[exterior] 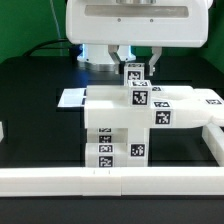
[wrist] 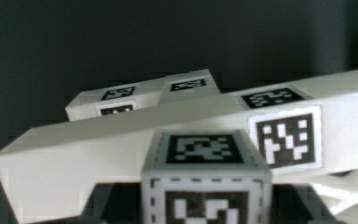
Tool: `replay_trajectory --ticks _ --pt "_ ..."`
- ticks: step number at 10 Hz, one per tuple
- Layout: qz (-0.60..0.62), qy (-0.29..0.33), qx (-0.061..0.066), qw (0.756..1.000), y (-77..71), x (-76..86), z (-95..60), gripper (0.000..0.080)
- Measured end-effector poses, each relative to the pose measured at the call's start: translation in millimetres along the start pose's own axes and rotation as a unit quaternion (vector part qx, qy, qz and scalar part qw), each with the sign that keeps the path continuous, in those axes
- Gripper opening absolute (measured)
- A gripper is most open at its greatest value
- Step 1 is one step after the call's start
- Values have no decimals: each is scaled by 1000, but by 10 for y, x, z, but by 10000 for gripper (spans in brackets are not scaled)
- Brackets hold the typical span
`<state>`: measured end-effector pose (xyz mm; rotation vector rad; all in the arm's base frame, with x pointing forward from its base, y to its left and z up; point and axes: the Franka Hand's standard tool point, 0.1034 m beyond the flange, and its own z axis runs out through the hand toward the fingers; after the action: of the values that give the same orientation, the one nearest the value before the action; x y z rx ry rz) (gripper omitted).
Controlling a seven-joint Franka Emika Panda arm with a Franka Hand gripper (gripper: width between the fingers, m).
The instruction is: Assemble chair
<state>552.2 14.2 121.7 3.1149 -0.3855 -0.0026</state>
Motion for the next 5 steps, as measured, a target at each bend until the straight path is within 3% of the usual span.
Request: replay_trajectory --ticks 5 --pt "162 -1 5 987 -25 -6 0 287"
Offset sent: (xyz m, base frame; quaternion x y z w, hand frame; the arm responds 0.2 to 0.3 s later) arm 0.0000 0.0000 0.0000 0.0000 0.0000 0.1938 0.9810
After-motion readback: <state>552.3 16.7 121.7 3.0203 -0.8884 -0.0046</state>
